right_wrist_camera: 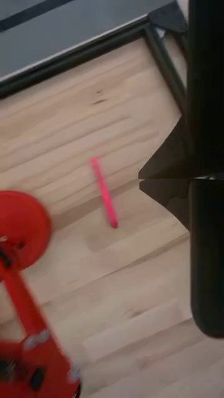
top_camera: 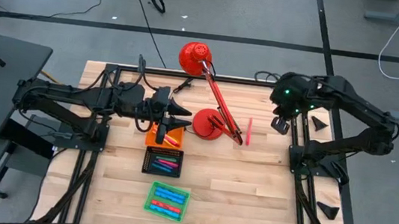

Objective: Pick & Place Markers
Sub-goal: Put the pink pen into the orange bin

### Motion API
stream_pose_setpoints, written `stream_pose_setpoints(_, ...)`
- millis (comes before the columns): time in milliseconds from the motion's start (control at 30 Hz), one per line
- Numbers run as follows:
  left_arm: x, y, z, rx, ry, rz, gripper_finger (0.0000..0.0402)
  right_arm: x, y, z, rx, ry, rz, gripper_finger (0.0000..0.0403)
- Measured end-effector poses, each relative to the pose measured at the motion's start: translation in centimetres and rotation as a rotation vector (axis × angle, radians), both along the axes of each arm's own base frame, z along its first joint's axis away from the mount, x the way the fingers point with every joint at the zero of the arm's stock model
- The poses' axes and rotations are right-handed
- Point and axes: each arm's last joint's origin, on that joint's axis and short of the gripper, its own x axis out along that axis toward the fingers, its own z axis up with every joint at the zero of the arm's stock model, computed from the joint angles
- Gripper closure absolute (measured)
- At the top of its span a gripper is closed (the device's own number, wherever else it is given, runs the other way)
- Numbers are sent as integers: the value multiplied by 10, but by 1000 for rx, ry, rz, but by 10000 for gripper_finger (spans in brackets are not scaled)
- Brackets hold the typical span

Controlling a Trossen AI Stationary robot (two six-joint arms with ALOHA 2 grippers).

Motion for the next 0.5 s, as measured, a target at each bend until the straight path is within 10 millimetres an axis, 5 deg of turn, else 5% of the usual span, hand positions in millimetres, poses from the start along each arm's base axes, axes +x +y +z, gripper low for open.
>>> stream_pose_setpoints(500,0,0,0,-1,0,0,239,-2,1,7,-13,-8,77,402)
